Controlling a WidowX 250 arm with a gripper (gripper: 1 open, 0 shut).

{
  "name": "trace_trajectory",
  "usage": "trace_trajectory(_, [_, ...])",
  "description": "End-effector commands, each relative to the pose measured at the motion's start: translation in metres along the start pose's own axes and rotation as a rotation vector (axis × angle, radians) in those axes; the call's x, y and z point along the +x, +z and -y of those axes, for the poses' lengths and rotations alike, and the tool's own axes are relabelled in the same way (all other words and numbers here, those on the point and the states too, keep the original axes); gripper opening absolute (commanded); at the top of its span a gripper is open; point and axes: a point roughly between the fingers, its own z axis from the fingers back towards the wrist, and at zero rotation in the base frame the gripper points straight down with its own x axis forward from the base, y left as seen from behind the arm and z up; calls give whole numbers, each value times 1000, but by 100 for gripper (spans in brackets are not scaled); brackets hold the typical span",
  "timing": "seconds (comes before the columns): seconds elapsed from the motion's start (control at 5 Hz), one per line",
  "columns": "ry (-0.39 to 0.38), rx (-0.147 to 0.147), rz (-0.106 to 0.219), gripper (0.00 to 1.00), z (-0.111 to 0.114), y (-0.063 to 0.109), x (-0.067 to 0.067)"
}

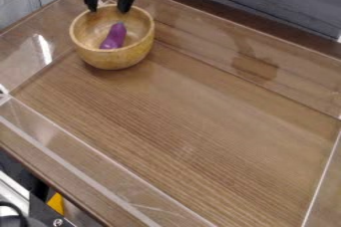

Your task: Put the purple eggplant in the brown bowl

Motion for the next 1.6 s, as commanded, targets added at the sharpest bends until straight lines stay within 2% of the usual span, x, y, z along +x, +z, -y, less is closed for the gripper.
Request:
trace_trajectory(0.0, [-4, -67, 66, 100, 3, 43, 1])
trace_trajectory(0.4, [-44, -64, 60, 100, 6, 41, 3])
trace_trajectory(0.8, [-25, -59, 38, 100, -13, 47, 8])
trace_trajectory(1.2, [57, -48, -6, 100, -21, 42, -2])
trace_trajectory(1.4, [37, -46, -8, 100, -14, 44, -7])
